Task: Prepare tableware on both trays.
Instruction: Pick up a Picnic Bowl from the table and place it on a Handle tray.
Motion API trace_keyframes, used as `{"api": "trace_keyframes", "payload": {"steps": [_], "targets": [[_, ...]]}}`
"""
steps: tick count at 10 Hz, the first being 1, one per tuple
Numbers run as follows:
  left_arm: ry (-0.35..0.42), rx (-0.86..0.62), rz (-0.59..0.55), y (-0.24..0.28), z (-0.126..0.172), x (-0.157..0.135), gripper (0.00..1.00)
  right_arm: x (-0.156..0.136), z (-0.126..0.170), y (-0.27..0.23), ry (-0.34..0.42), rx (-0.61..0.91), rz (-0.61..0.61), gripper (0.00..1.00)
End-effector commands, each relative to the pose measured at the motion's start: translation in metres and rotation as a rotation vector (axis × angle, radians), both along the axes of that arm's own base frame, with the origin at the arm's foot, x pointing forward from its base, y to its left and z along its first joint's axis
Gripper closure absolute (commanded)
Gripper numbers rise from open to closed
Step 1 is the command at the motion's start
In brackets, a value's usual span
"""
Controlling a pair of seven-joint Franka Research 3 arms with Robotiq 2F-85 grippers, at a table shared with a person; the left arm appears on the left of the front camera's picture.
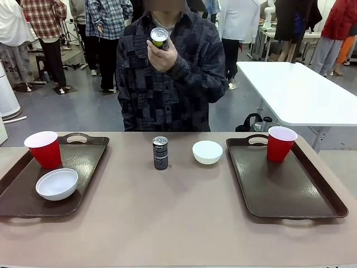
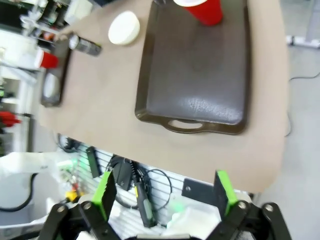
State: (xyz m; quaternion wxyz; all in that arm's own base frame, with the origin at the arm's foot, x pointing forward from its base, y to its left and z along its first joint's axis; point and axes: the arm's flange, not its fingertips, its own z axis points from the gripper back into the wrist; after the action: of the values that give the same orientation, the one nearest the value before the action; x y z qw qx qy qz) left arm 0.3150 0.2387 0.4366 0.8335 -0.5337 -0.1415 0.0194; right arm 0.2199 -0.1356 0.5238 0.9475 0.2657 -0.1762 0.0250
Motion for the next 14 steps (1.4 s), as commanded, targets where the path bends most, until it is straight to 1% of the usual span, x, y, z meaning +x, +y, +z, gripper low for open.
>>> {"api": "trace_keyframes", "payload": {"steps": [1, 2, 5, 6, 7, 8, 9, 10, 11, 12, 14], "targets": [[-0.01, 0.003, -0.005, -0.003, 0.005, 0.0, 0.0, 0.01, -0.013, 0.042, 0.029, -0.037, 0.007, 0.0], [-0.01, 0.003, -0.005, -0.003, 0.005, 0.0, 0.0, 0.019, -0.018, 0.059, 0.035, -0.054, 0.029, 0.0], [-0.01, 0.003, -0.005, -0.003, 0.005, 0.0, 0.0, 0.056, -0.041, 0.112, 0.006, -0.111, 0.077, 0.0], [-0.01, 0.003, -0.005, -0.003, 0.005, 0.0, 0.0, 0.064, -0.05, 0.125, 0.011, -0.127, 0.1, 0.0], [-0.01, 0.003, -0.005, -0.003, 0.005, 0.0, 0.0, 0.068, -0.059, 0.129, 0.035, -0.138, 0.106, 0.0], [-0.01, 0.003, -0.005, -0.003, 0.005, 0.0, 0.0, 0.059, -0.062, 0.118, 0.063, -0.158, 0.103, 0.0], [-0.01, 0.003, -0.005, -0.003, 0.005, 0.0, 0.0, 0.022, -0.061, 0.087, 0.099, -0.196, 0.133, 0.0], [-0.01, 0.003, -0.005, -0.003, 0.005, 0.0, 0.0, -0.013, -0.056, 0.041, 0.134, -0.176, 0.141, 0.0], [-0.01, 0.003, -0.005, -0.003, 0.005, 0.0, 0.0, -0.026, -0.047, 0.005, 0.13, -0.138, 0.086, 0.0], [-0.01, 0.003, -0.005, -0.003, 0.005, 0.0, 0.0, -0.03, -0.044, -0.007, 0.136, -0.097, 0.076, 0.0], [-0.01, 0.003, -0.005, -0.003, 0.005, 0.0, 0.0, -0.027, -0.051, -0.004, 0.162, -0.091, 0.089, 0.0]]}}
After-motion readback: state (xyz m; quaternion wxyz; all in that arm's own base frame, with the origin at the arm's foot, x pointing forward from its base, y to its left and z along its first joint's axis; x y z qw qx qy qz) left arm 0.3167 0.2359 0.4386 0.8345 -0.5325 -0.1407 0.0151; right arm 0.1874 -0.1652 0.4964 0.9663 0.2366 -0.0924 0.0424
